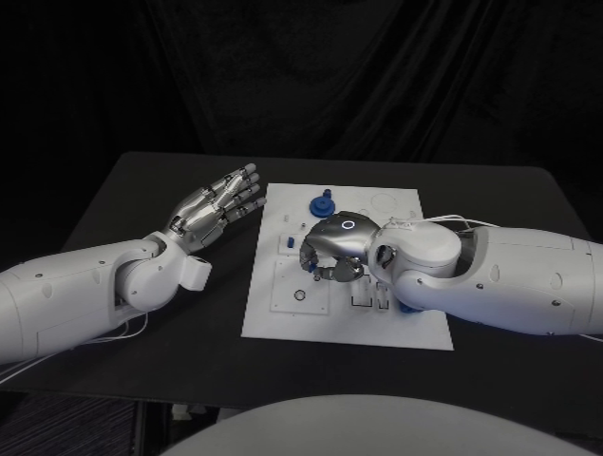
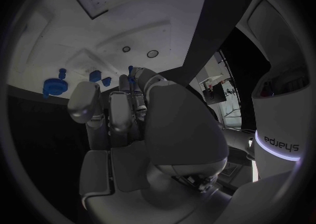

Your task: Assemble the parts on the task board

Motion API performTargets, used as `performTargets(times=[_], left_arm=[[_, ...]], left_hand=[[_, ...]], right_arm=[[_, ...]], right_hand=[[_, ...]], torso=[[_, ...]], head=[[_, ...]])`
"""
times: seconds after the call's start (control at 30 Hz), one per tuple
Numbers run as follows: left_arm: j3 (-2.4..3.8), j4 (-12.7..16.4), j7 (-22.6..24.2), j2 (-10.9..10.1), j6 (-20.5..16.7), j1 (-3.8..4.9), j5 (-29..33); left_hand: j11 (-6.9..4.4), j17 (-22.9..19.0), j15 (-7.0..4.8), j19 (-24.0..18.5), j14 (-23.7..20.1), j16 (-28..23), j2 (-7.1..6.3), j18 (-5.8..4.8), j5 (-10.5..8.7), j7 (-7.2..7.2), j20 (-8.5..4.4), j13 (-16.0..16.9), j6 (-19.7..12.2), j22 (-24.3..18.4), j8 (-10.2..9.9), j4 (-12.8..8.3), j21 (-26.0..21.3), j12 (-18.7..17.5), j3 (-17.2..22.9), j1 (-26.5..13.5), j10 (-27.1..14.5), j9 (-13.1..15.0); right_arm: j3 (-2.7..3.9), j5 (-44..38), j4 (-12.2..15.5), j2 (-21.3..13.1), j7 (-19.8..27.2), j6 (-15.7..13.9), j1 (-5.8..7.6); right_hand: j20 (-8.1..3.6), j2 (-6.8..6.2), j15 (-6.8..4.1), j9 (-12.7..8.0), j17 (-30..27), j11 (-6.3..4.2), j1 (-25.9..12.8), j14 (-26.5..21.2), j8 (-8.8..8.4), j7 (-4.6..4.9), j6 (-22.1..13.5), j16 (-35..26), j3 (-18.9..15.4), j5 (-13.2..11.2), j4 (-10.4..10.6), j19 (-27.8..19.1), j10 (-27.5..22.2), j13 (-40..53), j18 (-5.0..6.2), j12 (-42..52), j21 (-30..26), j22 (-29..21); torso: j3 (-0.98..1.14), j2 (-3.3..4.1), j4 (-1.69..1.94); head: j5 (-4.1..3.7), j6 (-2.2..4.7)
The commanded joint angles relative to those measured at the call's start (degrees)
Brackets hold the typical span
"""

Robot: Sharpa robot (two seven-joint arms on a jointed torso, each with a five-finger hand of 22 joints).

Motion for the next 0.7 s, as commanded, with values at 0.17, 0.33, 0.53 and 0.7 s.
performTargets(times=[0.17,0.33,0.53,0.7], left_arm=[[0.05,-0.2,8.4,0.4,1.0,-0.19,0.3],[0.05,-0.3,8.4,0.5,1.1,-0.31,0.3],[0.05,-0.4,8.3,0.6,1.3,-0.42,0.3],[0.05,-0.4,8.3,0.6,1.3,-0.49,0.3]], left_hand=[[0.41,0.0,0.25,-0.2,-0.2,0.3,0.38,0.98,0.49,0.09,0.30,0.0,-0.5,-0.1,-0.1,0.0,0.3,0.1,-0.2,0.5,-0.2,-0.1],[0.44,0.0,0.26,-0.2,-0.2,0.3,0.45,0.98,0.67,0.12,0.30,0.0,-0.5,-0.2,-0.1,-0.1,0.2,0.1,-0.1,0.6,-0.2,-0.1],[0.46,0.0,0.30,-0.3,-0.2,0.3,0.50,0.97,0.85,0.16,0.32,0.0,-0.5,-0.2,-0.1,-0.2,0.2,0.1,-0.1,0.8,-0.2,-0.1],[0.48,0.0,0.34,-0.3,-0.2,0.3,0.56,0.95,1.09,0.23,0.34,0.0,-0.5,-0.2,-0.1,-0.4,0.2,0.1,0.0,1.0,-0.2,-0.1]], right_arm=[[0.04,-4.4,-0.7,0.4,-1.6,2.4,-0.58],[0.04,-4.6,-0.7,0.5,-1.8,2.9,-0.67],[0.04,-4.7,-0.8,0.6,-2.0,3.5,-0.72],[0.04,-4.8,-0.8,0.6,-2.0,3.7,-0.74]], right_hand=[[-0.08,0.18,0.01,0.1,0.1,0.13,-0.1,0.5,-0.40,0.08,-0.5,0.4,0.2,-0.3,-0.4,0.4,0.1,0.1,-0.03,-0.4,0.2,8.0],[-0.04,0.02,0.04,0.2,-0.2,0.14,-0.1,0.3,-0.50,0.06,-0.5,0.2,0.2,-0.5,-0.6,0.3,0.1,0.0,0.01,-0.5,0.0,7.9],[-0.03,0.00,0.04,0.2,-0.2,0.14,-0.1,0.3,-0.53,0.05,-0.6,0.1,0.2,-0.6,-0.6,0.3,0.0,0.0,0.01,-0.5,0.0,7.9],[-0.02,-0.02,0.04,0.2,-0.2,0.14,0.0,0.3,-0.59,0.04,-0.6,0.1,0.3,-0.7,-0.7,0.2,0.0,-0.1,0.02,-0.6,0.0,7.9]], torso=[[-0.03,0.13,0.00],[-0.05,0.16,-0.05],[-0.07,0.14,-0.14],[-0.10,0.10,-0.18]], head=[[0.16,-0.01],[0.45,-0.01],[0.98,-0.01],[1.30,-0.01]])
